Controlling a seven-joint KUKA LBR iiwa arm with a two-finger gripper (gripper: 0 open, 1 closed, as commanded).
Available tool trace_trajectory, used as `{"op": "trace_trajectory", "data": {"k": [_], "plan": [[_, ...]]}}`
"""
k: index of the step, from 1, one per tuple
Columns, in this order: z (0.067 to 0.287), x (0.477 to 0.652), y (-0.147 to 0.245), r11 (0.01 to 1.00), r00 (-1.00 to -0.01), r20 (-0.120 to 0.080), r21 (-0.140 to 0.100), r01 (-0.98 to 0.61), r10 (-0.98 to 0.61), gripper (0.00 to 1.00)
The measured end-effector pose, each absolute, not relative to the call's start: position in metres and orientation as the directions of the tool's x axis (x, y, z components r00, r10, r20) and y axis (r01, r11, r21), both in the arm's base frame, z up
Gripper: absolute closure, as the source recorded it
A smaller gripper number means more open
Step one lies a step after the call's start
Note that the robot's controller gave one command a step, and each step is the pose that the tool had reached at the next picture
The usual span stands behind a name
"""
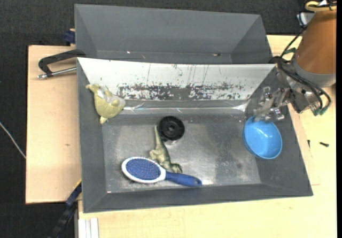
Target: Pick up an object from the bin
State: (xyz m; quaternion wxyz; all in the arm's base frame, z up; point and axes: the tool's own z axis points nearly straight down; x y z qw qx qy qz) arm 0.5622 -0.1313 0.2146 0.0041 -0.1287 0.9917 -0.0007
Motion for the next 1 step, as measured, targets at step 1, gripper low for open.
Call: {"op": "trace_trajectory", "data": {"k": [1], "plan": [[0.2065,0.5746,-0.1236,0.967,-0.967,-0.008,-0.001,-0.255,-0.255,1.00]]}}
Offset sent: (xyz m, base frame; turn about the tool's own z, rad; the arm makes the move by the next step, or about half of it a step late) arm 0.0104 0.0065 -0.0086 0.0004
